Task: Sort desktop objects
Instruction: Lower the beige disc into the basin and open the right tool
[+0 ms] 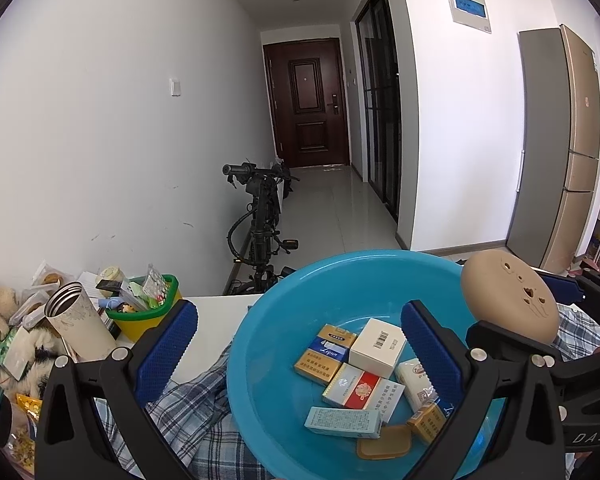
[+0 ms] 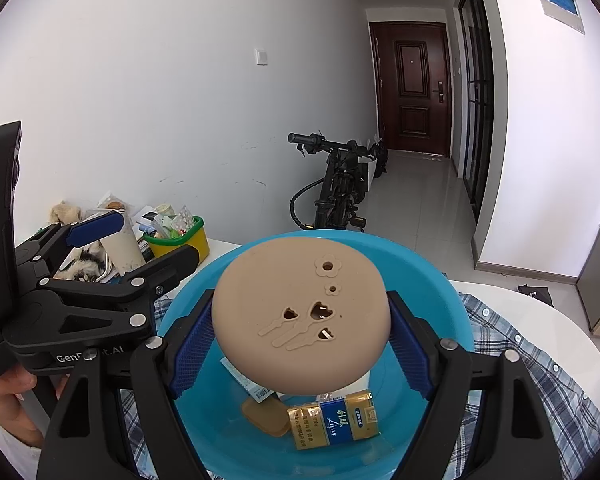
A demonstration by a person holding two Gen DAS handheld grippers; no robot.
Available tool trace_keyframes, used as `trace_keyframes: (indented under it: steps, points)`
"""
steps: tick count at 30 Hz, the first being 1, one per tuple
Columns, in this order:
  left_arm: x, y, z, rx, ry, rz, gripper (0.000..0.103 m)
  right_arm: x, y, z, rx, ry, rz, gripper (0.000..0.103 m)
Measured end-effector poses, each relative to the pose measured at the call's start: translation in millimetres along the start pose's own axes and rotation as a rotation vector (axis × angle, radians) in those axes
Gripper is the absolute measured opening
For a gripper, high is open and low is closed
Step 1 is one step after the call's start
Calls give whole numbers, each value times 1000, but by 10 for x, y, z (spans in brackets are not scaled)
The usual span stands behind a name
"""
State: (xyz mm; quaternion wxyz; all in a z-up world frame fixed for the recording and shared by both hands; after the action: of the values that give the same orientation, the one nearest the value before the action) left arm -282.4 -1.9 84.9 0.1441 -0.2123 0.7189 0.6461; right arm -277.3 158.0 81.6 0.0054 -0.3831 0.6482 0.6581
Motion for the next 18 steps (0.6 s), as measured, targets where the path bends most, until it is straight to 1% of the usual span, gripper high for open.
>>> trace_keyframes:
  steps: [18]
  points:
    - [13, 7, -11, -1, 7, 2, 103, 31, -3, -12, -5, -1, -5, 80]
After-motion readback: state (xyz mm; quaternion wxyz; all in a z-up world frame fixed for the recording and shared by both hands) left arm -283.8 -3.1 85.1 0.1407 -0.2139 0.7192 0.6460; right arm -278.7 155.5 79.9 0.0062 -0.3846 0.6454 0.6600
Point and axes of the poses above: each gripper's, at about its wrist camera, not at the fingertips, and x roughly the way its jaws point, z to its right, y to its top, the point moved 4 cm from there along x, roughly the way its jaws point, and after that the axes turned 3 degrees about y, right-handed, at the moved point
